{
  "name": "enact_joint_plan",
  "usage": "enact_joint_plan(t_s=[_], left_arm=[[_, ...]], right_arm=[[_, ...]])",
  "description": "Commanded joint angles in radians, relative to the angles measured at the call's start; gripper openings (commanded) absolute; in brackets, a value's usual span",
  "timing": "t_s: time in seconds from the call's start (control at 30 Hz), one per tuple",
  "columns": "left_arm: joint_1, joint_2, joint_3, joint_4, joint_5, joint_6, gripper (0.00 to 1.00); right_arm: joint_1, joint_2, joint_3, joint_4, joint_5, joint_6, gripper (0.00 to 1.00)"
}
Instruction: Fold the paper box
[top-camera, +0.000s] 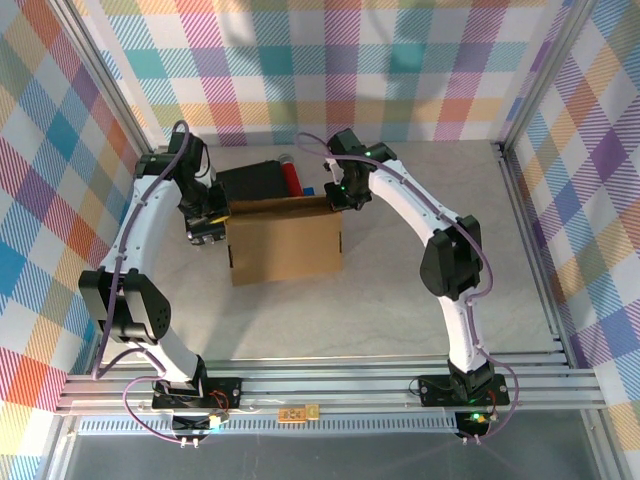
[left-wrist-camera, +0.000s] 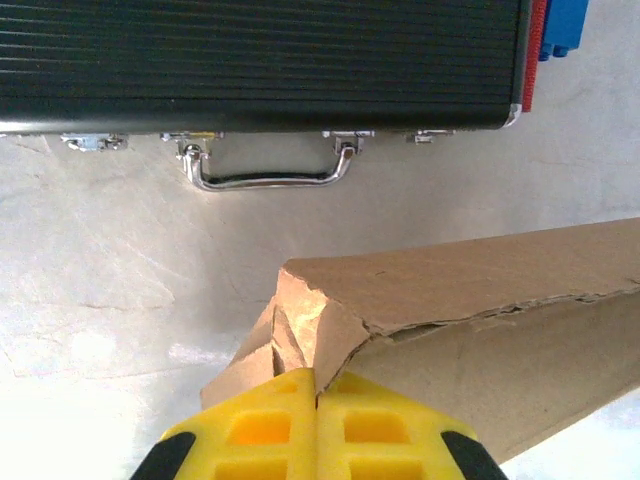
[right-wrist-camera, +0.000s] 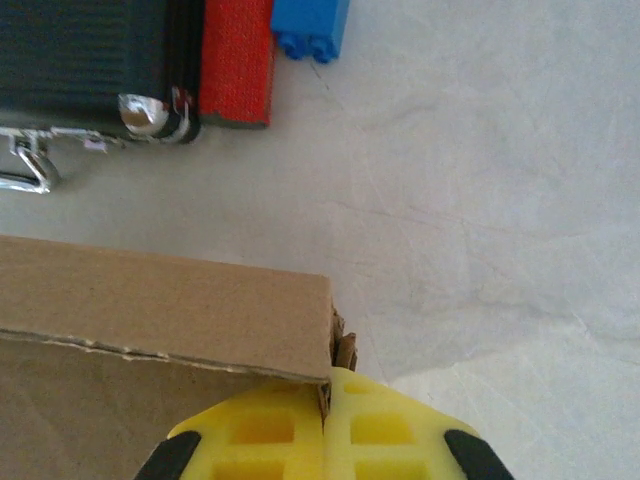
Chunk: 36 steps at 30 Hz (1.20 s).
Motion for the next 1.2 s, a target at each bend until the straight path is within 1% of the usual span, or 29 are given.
enact_joint_plan(t_s=[0.0, 0.3, 0.63, 0.97, 1.1, 1.17], left_arm=[[-0.011, 0.001, 0.065, -0.067, 0.038, -0.042, 0.01], [-0.012, -0.021, 0.071, -0.074, 0.005, -0.045, 0.01], [-0.011, -0.025, 0.09, -0.125, -0.046, -0.009, 0.05], [-0.011, -0.013, 0.117, -0.163, -0.024, -0.016, 0.05], [-0.012, -0.009, 0.119, -0.175, 0.014, -0.045, 0.01], [-0.011, -0.009, 0.121, -0.182, 0.015, -0.054, 0.0]], right_arm=[[0.016, 0.015, 0.002, -0.067, 0.013, -0.01, 0.0], [0.016, -0.041, 0.001, -0.066, 0.05, -0.004, 0.0], [0.017, -0.093, -0.024, -0.049, 0.053, 0.02, 0.0], [0.032, -0.119, -0.069, -0.029, 0.055, 0.036, 0.0], [0.04, -0.124, -0.081, -0.024, 0.063, 0.042, 0.0], [0.045, -0.129, -0.084, -0.022, 0.073, 0.045, 0.0]])
